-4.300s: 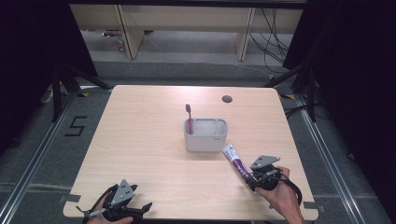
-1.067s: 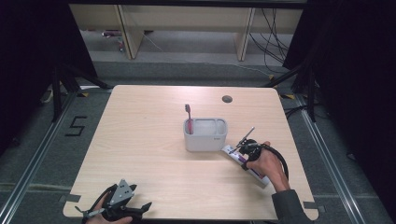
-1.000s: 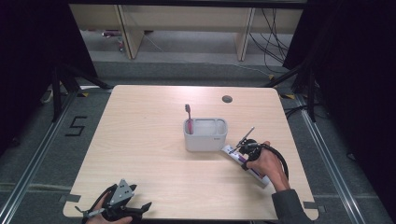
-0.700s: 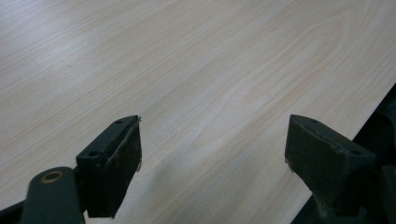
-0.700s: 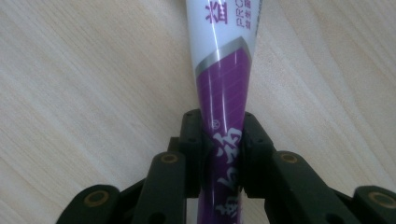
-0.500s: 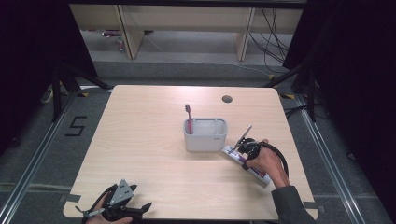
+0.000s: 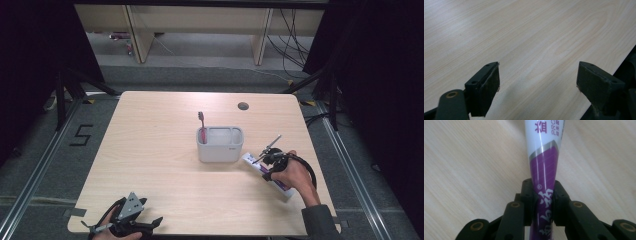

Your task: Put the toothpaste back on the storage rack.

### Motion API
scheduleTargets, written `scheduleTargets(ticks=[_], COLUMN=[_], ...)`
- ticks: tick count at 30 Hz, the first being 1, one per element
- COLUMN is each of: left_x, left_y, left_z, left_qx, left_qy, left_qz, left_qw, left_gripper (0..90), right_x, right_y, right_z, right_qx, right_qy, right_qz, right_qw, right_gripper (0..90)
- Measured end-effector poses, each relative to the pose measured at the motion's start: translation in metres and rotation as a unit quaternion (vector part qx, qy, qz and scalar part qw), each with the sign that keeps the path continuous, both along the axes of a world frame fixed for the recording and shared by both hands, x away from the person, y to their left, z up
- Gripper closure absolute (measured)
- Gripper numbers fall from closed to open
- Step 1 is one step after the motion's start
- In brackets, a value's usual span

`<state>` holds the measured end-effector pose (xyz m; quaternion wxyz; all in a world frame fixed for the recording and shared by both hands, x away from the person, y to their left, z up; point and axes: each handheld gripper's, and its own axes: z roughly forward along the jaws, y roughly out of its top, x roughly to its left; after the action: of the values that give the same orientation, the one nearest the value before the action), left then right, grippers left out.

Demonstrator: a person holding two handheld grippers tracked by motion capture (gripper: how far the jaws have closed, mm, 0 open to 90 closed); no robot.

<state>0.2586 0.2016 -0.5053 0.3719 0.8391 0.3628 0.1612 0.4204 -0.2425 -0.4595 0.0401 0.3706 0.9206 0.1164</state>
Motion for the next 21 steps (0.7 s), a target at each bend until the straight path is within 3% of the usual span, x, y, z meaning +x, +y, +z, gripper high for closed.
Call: scheduleTargets(ticks=[4, 5, 8, 9, 11, 13, 14, 17, 18, 19, 20, 21], left_x=[-0.001, -0.001, 0.000, 0.000, 0.000, 0.000, 0.001, 0.000, 0.001, 0.001, 0.000, 0.001], left_y=[0.000, -0.001, 0.000, 0.000, 0.000, 0.001, 0.001, 0.001, 0.002, 0.001, 0.000, 0.002], left_z=[0.000, 0.000, 0.000, 0.000, 0.000, 0.001, 0.001, 0.001, 0.001, 0.001, 0.000, 0.001], left_qx=[-0.009, -0.011, -0.008, -0.008, -0.008, -0.003, -0.003, -0.002, 0.001, -0.007, -0.015, -0.002], left_qy=[0.003, 0.003, 0.001, 0.001, 0.001, 0.002, 0.002, 0.002, 0.001, 0.002, 0.001, 0.000], left_qz=[-0.001, -0.001, -0.005, -0.005, -0.005, -0.008, -0.008, -0.008, -0.008, -0.007, -0.005, -0.005], left_qw=[1.0000, 0.9999, 1.0000, 1.0000, 1.0000, 1.0000, 1.0000, 1.0000, 1.0000, 0.9999, 0.9999, 1.0000], left_gripper=[18.3, 18.3, 18.2, 18.3, 18.3, 18.3, 18.2, 18.3, 18.3, 18.2, 18.2, 18.2], right_x=[-0.004, -0.004, -0.009, -0.009, -0.012, -0.012, -0.014, -0.014, -0.013, -0.013, -0.013, -0.013], right_y=[-0.010, -0.013, -0.020, -0.022, -0.025, -0.029, -0.028, -0.031, -0.034, -0.034, -0.035, -0.035], right_z=[0.016, 0.018, 0.028, 0.029, 0.034, 0.037, 0.038, 0.041, 0.042, 0.043, 0.042, 0.045], right_qx=[0.029, 0.039, 0.060, 0.069, 0.079, 0.096, 0.109, 0.120, 0.127, 0.131, 0.147, 0.151], right_qy=[-0.022, -0.036, -0.037, -0.055, -0.059, -0.073, -0.068, -0.098, -0.107, -0.116, -0.131, -0.126], right_qz=[-0.020, -0.008, -0.042, -0.036, -0.052, -0.052, -0.066, -0.076, -0.059, -0.062, -0.067, -0.067], right_qw=[0.9992, 0.9986, 0.9966, 0.9954, 0.9937, 0.9914, 0.9895, 0.9850, 0.9844, 0.9826, 0.9782, 0.9782], right_gripper=[75.7, 75.7, 75.7, 75.7, 75.7, 75.7, 75.7, 75.6, 75.7, 75.7, 75.7, 75.7])
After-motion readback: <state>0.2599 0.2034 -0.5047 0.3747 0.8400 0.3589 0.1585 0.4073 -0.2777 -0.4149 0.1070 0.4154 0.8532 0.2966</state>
